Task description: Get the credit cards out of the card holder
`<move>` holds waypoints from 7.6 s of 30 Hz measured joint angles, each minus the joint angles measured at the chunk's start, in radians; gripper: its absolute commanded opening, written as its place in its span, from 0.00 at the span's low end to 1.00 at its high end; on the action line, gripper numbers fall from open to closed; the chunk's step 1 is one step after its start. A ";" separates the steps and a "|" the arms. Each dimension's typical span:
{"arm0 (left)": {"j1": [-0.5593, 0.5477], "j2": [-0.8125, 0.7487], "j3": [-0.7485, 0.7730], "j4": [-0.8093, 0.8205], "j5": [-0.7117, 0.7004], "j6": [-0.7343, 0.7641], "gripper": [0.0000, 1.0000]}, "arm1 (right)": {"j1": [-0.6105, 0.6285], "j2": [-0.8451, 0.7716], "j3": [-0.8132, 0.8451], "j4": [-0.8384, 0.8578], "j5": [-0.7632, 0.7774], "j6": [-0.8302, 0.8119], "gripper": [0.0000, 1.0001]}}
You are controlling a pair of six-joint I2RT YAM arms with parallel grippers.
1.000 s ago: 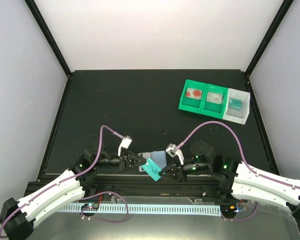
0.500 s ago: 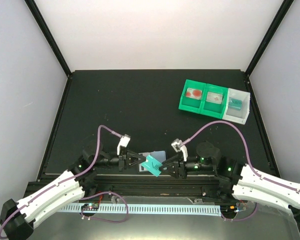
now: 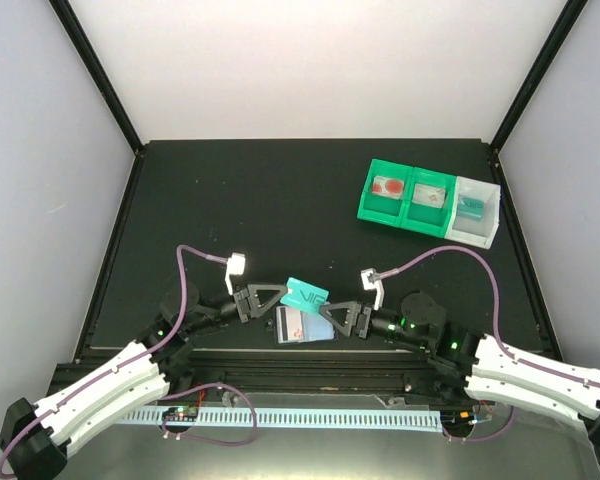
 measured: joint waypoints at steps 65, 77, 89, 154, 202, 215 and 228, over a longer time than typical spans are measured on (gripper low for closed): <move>0.000 -0.106 0.077 -0.449 -0.277 0.153 0.99 | -0.921 0.441 0.657 -0.658 -0.063 -0.683 0.01; 0.000 -0.039 0.129 -0.503 -0.277 0.232 0.99 | -1.253 0.599 0.813 -0.779 -0.095 -0.800 0.01; 0.001 -0.012 0.148 -0.509 -0.277 0.275 0.99 | -1.330 0.817 0.970 -0.834 0.055 -0.849 0.01; 0.040 0.331 0.256 -0.407 -0.186 0.317 0.99 | -1.401 1.190 0.988 -0.604 -0.066 -0.986 0.01; 0.053 0.433 0.272 -0.418 -0.165 0.307 0.99 | -1.399 1.335 1.189 -0.684 0.092 -0.837 0.43; 0.053 0.519 0.273 -0.480 -0.114 0.312 0.98 | -1.339 0.972 0.789 -0.588 -0.122 -0.695 0.44; 0.053 0.389 0.225 -0.477 -0.108 0.256 0.90 | -1.072 0.594 0.603 -0.584 -0.249 -0.645 0.43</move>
